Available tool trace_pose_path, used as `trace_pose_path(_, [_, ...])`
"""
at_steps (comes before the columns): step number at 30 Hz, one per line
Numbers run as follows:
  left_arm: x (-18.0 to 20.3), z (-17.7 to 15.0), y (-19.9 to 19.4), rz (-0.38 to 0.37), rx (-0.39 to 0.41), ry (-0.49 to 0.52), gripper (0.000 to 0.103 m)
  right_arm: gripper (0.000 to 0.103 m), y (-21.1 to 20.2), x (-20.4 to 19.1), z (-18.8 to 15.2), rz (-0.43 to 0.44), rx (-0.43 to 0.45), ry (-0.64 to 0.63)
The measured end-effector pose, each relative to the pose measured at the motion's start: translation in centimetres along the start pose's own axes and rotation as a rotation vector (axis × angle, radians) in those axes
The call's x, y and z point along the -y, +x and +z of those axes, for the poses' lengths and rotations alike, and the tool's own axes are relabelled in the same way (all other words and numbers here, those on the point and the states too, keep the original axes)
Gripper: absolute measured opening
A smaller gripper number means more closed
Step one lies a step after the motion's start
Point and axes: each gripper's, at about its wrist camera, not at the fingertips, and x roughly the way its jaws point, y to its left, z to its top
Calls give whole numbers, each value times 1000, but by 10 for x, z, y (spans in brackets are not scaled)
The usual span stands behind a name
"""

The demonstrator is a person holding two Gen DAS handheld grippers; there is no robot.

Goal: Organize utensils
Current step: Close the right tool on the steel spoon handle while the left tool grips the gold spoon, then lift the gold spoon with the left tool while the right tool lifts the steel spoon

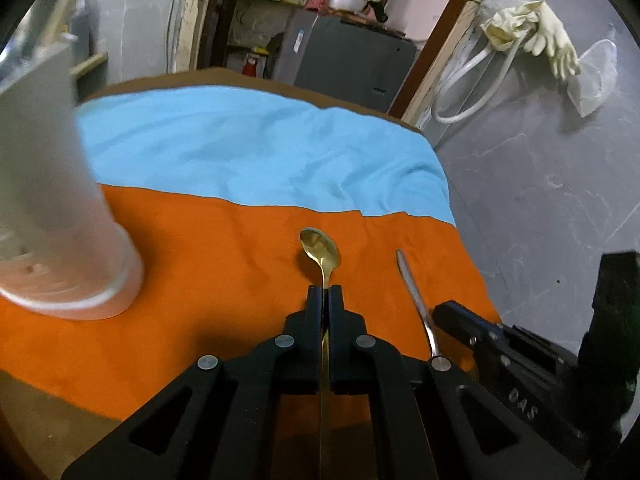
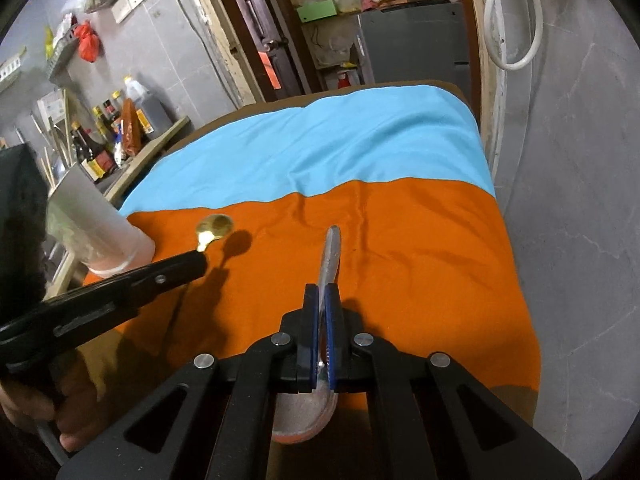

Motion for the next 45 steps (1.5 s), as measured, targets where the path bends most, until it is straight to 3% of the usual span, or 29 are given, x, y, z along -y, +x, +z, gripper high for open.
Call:
trace_pose_path(11, [-2, -10, -6, -5, -17, -20, 1, 5, 7, 7, 0, -1, -71, 54])
trace_pose_path(15, [-8, -13, -7, -8, -26, -47, 1, 17, 7, 7, -1, 26, -101, 58])
trace_pose_path(19, [-12, -14, -9, -9, -28, -62, 1, 16, 12, -1, 0, -10, -138, 21])
trace_pose_path(25, [-12, -14, -11, -18, -32, -73, 1, 7, 27, -21, 11, -144, -195, -89])
trace_pose_path(27, [-12, -13, -15, -22, -25, -68, 1, 6, 26, -19, 11, -141, -189, -86])
trace_pose_path(32, [-11, -14, -33, -26, 37, -36, 1, 5, 8, -9, 0, -62, -115, -10])
trace_pose_path(37, [-10, -18, -63, -30, 161, -11, 1, 5, -20, -20, -9, 31, 32, -6])
trace_pose_path(45, [-1, -22, -111, -18, 331, 68, 1, 5, -62, -45, -10, 88, 261, -29])
